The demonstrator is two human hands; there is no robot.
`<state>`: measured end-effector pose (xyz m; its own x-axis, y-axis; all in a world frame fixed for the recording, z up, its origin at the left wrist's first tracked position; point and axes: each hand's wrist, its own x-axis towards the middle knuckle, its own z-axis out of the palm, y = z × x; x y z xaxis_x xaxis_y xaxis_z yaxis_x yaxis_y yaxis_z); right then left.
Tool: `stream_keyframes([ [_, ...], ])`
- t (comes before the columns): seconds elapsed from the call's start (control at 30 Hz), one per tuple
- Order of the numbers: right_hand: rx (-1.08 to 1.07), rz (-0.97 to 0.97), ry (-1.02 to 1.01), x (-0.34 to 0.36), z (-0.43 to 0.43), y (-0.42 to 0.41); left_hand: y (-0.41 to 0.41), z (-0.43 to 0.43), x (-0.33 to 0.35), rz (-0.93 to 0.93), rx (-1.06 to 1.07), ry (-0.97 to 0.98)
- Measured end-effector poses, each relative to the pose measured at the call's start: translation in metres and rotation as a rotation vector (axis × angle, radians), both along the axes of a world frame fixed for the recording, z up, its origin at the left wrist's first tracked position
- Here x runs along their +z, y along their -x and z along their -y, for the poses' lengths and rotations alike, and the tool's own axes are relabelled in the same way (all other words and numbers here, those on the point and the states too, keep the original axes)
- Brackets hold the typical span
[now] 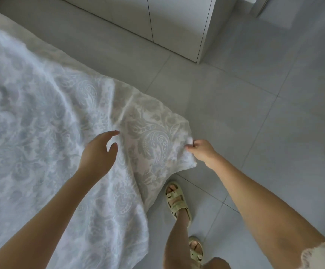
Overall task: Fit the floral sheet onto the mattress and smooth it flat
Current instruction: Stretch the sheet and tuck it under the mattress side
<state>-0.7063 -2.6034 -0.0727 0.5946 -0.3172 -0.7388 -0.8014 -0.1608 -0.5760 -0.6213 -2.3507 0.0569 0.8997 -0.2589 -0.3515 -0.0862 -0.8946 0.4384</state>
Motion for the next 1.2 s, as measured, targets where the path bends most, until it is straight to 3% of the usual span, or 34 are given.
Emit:
stream_keyframes([
  [0.17, 0.050, 0.261, 0.730, 0.051, 0.027, 0.022, -0.049, 0.043, -0.005, 0.036, -0.207, -0.022],
  [0.3, -0.010, 0.515, 1.048, 0.089, 0.026, 0.042, -0.085, 0.085, -0.003, 0.135, -0.328, -0.018],
  [0.4, 0.074, 0.544, 0.968, 0.074, 0.019, 0.032, -0.111, 0.115, -0.012, 0.142, -0.446, -0.068],
  [0.47, 0.289, 0.606, 0.749, 0.051, 0.015, 0.025, -0.127, 0.135, -0.029, 0.088, -0.552, -0.157],
  [0.53, 0.458, 0.550, 0.434, 0.039, 0.015, 0.019, -0.139, 0.154, -0.049, 0.023, -0.644, -0.251],
  [0.57, 0.416, 0.453, 0.275, 0.038, 0.018, 0.015, -0.143, 0.163, -0.058, -0.009, -0.680, -0.298],
  [0.63, 0.052, 0.251, 0.044, 0.035, 0.030, 0.002, -0.146, 0.180, -0.077, -0.062, -0.723, -0.367],
  [0.7, -0.269, 0.137, 0.098, 0.012, 0.047, -0.014, -0.147, 0.197, -0.093, -0.101, -0.758, -0.436],
  [0.73, -0.314, 0.040, 0.079, 0.001, 0.055, -0.021, -0.147, 0.204, -0.100, -0.126, -0.774, -0.485],
  [0.8, -0.340, -0.180, -0.156, -0.017, 0.064, -0.038, -0.147, 0.217, -0.114, -0.181, -0.803, -0.591],
  [0.9, -0.295, -0.344, -0.463, -0.034, 0.067, -0.051, -0.150, 0.227, -0.129, -0.296, -0.828, -0.755],
  [1.07, -0.107, -0.304, -0.309, -0.041, 0.073, -0.061, -0.152, 0.226, -0.135, -0.448, -0.989, -0.990],
  [1.2, 0.119, 0.068, 0.247, -0.013, 0.086, -0.059, -0.150, 0.224, -0.131, -0.404, -0.999, -0.871],
])
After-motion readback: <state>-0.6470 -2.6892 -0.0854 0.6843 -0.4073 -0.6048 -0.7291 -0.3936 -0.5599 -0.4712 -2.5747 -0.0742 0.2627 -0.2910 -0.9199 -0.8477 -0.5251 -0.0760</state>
